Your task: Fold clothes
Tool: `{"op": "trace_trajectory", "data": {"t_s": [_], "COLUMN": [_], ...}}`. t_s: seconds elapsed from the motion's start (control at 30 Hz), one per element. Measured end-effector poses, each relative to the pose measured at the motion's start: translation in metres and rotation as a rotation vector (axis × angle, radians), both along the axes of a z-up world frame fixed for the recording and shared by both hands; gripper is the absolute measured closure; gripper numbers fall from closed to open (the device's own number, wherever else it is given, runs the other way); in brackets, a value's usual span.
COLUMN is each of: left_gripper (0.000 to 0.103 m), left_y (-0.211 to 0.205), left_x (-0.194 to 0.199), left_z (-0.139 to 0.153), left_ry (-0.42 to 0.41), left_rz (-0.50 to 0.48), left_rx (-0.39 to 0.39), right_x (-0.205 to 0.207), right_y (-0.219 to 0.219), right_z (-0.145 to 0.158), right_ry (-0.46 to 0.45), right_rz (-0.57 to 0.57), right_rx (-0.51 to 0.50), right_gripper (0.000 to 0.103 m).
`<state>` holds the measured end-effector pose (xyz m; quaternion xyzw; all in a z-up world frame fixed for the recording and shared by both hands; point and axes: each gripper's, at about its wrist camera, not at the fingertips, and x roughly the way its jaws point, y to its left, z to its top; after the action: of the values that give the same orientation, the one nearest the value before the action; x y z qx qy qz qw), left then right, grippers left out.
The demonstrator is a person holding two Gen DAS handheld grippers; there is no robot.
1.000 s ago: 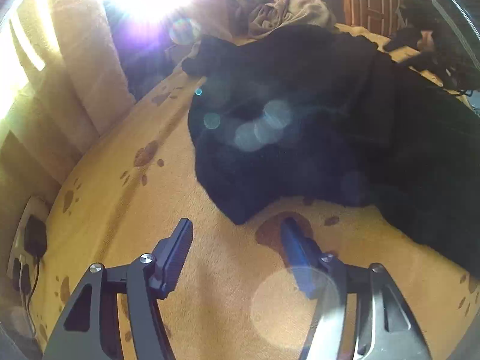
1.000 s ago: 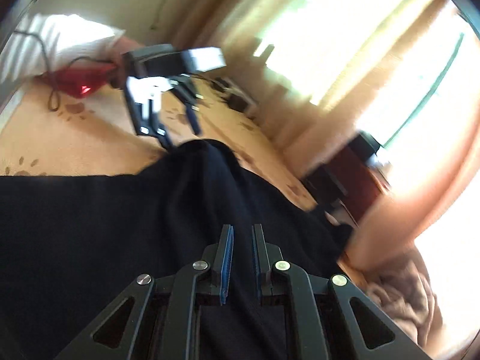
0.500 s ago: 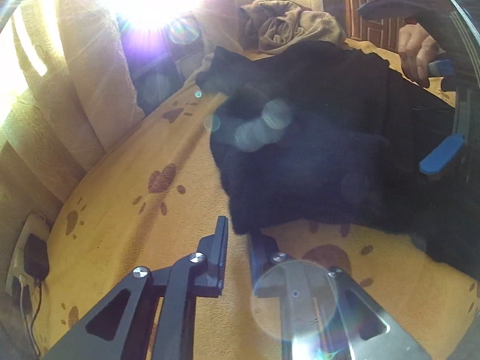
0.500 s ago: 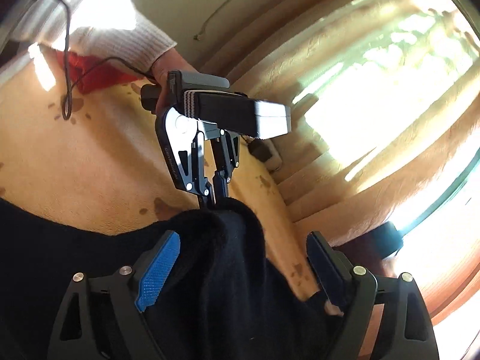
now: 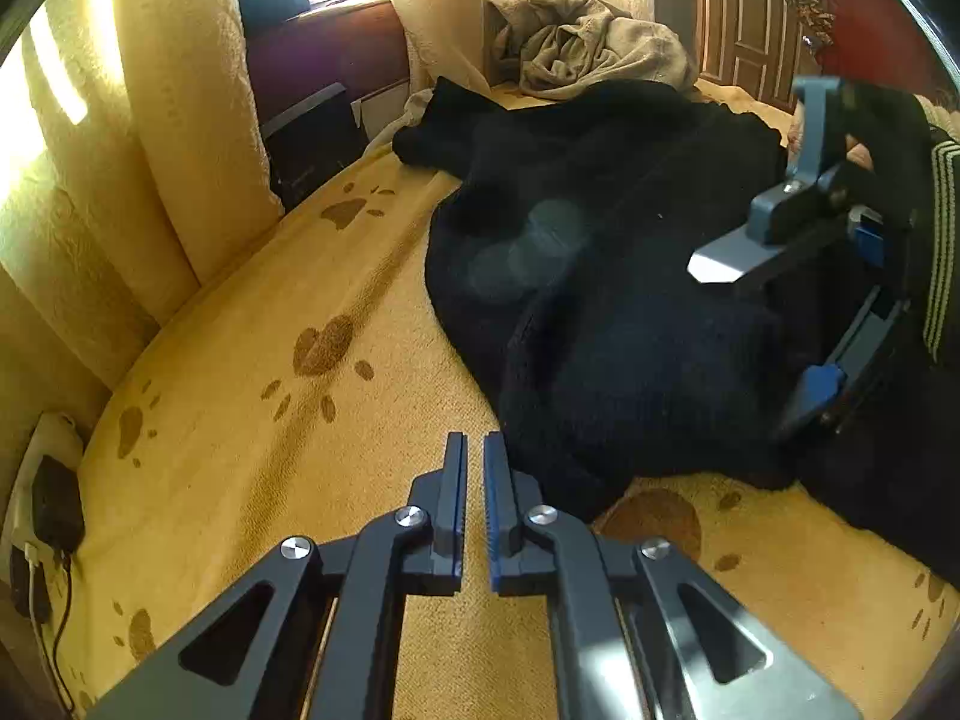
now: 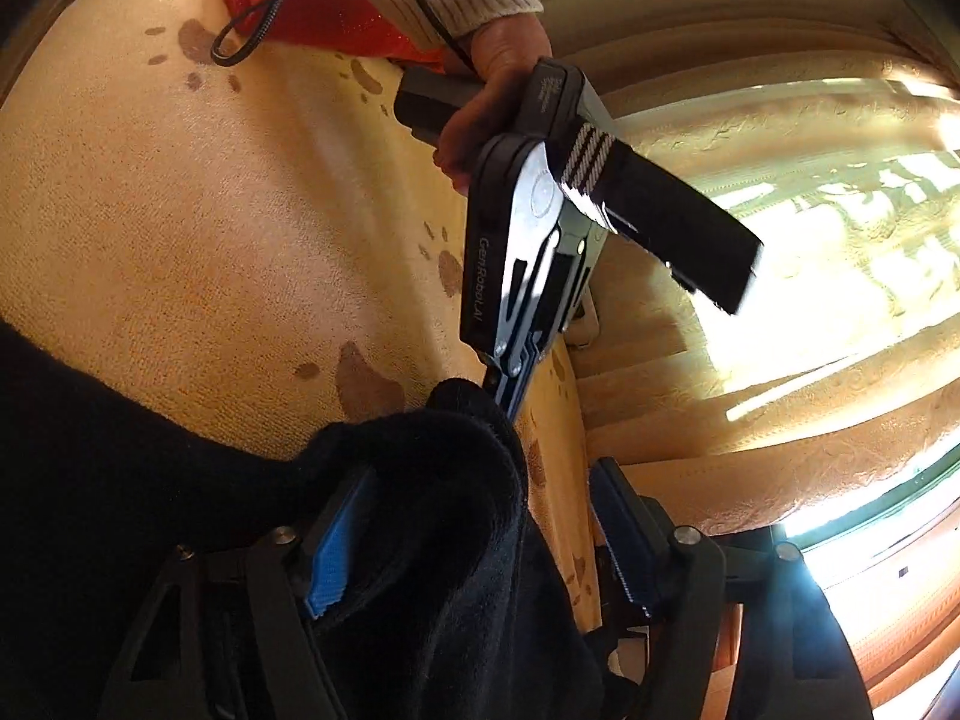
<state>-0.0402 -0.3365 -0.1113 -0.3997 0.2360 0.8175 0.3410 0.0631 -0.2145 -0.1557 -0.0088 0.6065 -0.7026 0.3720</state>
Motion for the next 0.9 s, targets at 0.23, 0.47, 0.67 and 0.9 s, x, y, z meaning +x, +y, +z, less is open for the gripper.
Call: {"op": "trace_trajectory", "data": {"t_s": [0.23,0.47,0.67,0.9], "left_gripper": [0.032,0.085,0.097,0.098], "left_y": [-0.048,-0.013,0.003,0.008], "left_x": [0.006,0.022,0.015,-0.003], "left_z": [0.015,0.004,0.005,0.041], "left_ry": [-0.075,-0.093,-0.039,0.104], "left_rz": [0.1,-0.073,-0.082,-0.012], "left_rx": [0.221,0.128,0.118,0.079], "right_x": [-0.001,0.005,0.008,0.005], "right_y": [0.0,0.011,0.02,0.022], "right_z": [-0.004,0.004,0.01,0.015], "right_ry": [-0.013,-0.004,0.004,-0.075], "right_rz": [-0.035,-0.056,-0.059,-0.063], "right_rx": [-0.009,-0.059,-0.065,-0.1], "right_gripper": [0.09,0.092,0.092,0.093]}}
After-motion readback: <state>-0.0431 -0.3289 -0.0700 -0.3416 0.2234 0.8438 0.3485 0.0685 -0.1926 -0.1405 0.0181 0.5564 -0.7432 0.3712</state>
